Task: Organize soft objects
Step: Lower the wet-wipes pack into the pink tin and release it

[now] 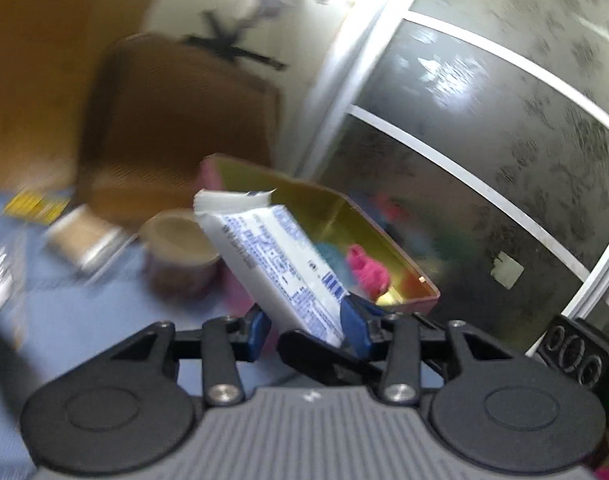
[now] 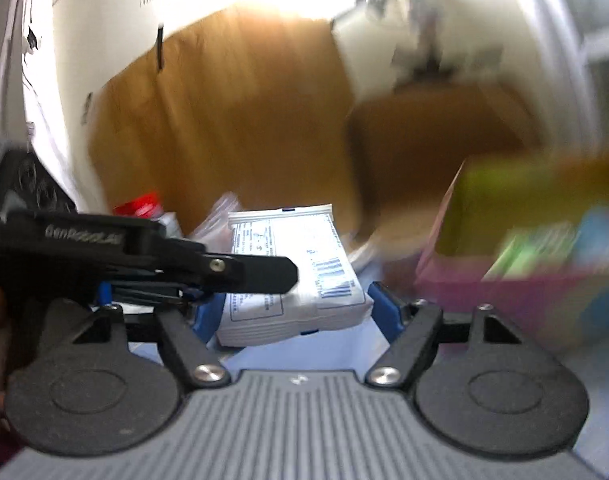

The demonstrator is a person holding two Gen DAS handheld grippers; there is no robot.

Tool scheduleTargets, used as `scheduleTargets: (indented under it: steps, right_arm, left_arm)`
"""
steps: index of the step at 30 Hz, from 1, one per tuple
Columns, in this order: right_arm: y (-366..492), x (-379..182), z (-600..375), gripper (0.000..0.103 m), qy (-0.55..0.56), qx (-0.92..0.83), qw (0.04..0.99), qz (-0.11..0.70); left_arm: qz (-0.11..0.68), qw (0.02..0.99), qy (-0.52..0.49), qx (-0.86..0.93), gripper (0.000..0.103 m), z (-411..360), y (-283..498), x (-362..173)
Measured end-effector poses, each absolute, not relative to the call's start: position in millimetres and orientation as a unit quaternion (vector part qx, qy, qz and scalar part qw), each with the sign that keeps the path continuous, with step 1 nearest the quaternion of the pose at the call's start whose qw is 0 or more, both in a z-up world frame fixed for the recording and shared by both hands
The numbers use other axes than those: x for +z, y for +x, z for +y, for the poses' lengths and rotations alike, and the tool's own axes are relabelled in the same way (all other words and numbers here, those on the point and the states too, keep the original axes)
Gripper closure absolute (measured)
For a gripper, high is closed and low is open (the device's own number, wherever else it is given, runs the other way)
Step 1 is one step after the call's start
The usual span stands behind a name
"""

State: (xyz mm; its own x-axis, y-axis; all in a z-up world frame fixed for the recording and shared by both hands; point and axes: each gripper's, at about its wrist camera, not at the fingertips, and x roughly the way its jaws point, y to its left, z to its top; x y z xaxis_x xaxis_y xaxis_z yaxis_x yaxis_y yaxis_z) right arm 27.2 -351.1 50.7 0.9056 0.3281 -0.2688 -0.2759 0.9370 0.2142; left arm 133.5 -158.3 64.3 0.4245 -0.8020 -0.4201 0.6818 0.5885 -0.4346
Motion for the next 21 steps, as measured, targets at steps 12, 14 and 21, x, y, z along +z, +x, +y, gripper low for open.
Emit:
scheduleTargets:
  steps: [12,14,21]
  right_arm:
    - [126.9,21.6,-434.7,0.022,0.0,-0.061,0.976,0.211]
    - [116.4,23.0,-442.1,0.022,0.035,-0.05,0.978,0.198]
    - [65.8,31.6,-426.7,0.031,0.073,-0.012,0.989,0.13]
  left_arm:
    - [0.311,0.883,-0.026,-0.349,0.046,-278.1,186.8,39.4]
    - [0.292,0.887,-0.034,-0.356,0.046,-258.2,176.7,42.9]
    - [0.25,0.912,-0.04,-0.322,0.046,-157.1,127.7,35.5]
